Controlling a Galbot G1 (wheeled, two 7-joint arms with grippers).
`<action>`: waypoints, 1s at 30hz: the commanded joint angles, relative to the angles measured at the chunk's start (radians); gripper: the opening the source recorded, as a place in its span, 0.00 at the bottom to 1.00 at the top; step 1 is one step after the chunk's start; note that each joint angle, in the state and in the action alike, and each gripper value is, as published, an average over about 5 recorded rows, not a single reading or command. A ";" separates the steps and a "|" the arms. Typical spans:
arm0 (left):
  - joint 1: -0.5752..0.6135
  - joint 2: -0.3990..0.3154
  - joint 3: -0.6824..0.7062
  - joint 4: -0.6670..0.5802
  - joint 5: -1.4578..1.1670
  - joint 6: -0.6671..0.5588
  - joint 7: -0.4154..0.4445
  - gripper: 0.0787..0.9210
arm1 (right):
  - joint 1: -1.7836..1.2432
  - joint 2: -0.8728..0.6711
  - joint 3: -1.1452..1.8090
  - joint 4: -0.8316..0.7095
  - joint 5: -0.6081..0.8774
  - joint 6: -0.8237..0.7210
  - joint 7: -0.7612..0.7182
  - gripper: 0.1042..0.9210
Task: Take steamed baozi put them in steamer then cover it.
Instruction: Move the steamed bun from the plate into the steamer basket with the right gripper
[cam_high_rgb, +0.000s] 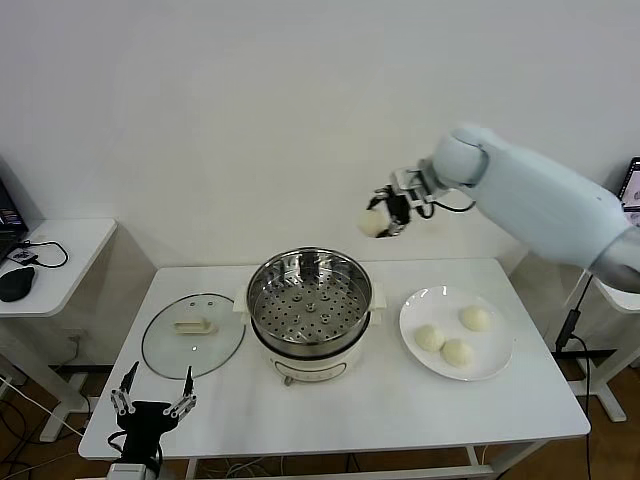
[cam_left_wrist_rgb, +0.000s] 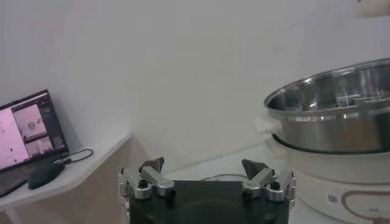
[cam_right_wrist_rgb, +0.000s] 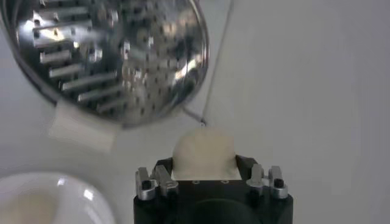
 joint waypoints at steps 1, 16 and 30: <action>-0.009 0.002 -0.002 -0.002 -0.005 0.003 0.002 0.88 | 0.057 0.139 -0.117 0.010 0.025 0.053 0.020 0.67; -0.001 -0.024 -0.009 -0.006 -0.006 0.003 0.003 0.88 | -0.062 0.270 -0.205 -0.137 -0.317 0.288 0.105 0.67; -0.002 -0.024 -0.010 -0.003 -0.006 0.004 0.004 0.88 | -0.165 0.316 -0.150 -0.267 -0.450 0.399 0.158 0.68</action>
